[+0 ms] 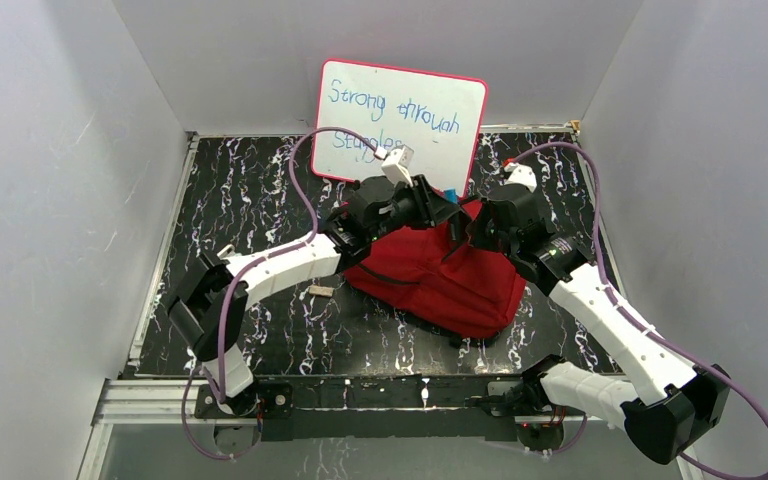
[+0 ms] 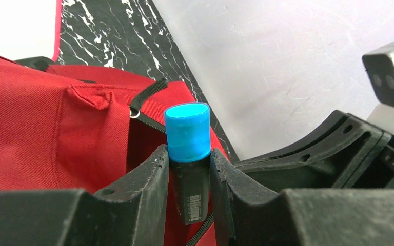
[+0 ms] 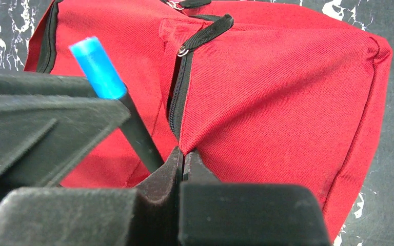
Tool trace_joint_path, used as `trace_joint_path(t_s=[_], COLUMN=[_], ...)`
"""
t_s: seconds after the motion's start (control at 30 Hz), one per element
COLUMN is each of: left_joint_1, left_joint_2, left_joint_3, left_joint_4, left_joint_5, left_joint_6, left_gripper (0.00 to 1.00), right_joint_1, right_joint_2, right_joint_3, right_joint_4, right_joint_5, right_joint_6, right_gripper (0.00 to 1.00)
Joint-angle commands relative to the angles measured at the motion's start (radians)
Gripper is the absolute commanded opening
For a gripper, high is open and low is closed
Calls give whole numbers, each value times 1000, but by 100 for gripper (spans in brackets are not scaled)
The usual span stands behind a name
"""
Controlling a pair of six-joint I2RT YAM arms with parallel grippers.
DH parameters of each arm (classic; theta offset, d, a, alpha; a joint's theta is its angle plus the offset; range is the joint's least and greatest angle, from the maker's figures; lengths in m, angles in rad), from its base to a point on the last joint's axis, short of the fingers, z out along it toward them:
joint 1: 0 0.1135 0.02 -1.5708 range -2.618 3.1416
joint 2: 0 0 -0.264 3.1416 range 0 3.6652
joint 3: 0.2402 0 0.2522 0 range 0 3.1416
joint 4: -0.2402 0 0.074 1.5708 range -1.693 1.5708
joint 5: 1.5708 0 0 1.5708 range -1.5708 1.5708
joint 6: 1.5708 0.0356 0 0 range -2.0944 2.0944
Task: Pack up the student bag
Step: Place the stationery in the student bag.
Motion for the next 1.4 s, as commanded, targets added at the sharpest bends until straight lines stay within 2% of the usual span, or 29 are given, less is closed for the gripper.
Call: trace_joint_path(t_s=[0.0, 0.17, 0.37, 0.73, 0.9, 0.97, 1.03, 1.2, 1.37], left_joint_1=[-32, -44, -65, -84, -84, -82, -79, -71, -55], left_joint_2=[20, 20, 62, 192, 158, 119, 78, -58, -236], left_joint_3=[-21, -58, -52, 88, 124, 114, 106, 68, 0], left_joint_4=[54, 56, 56, -24, -155, -188, -227, -346, -448], left_joint_5=[-37, -59, 5, 158, 93, 53, 23, -69, -243], left_joint_6=[-21, -26, -20, 14, 77, 100, 123, 169, 201], left_gripper=[0, 0, 0, 1, 45, 54, 58, 60, 60], right_joint_1=[-4, -4, -3, -3, -2, -3, -4, -4, -4], right_joint_2=[-29, -53, -56, -66, -76, -80, -87, -91, -97], right_joint_3=[39, 31, 31, 9, 0, -3, -5, -8, -19], right_joint_4=[82, 91, 93, 118, 116, 115, 115, 114, 112], right_joint_5=[23, 45, 50, 47, 51, 56, 62, 61, 65], right_joint_6=[39, 62, 65, 54, 56, 54, 54, 53, 53], right_gripper=[0, 0, 0, 0, 0, 0, 0, 0, 0])
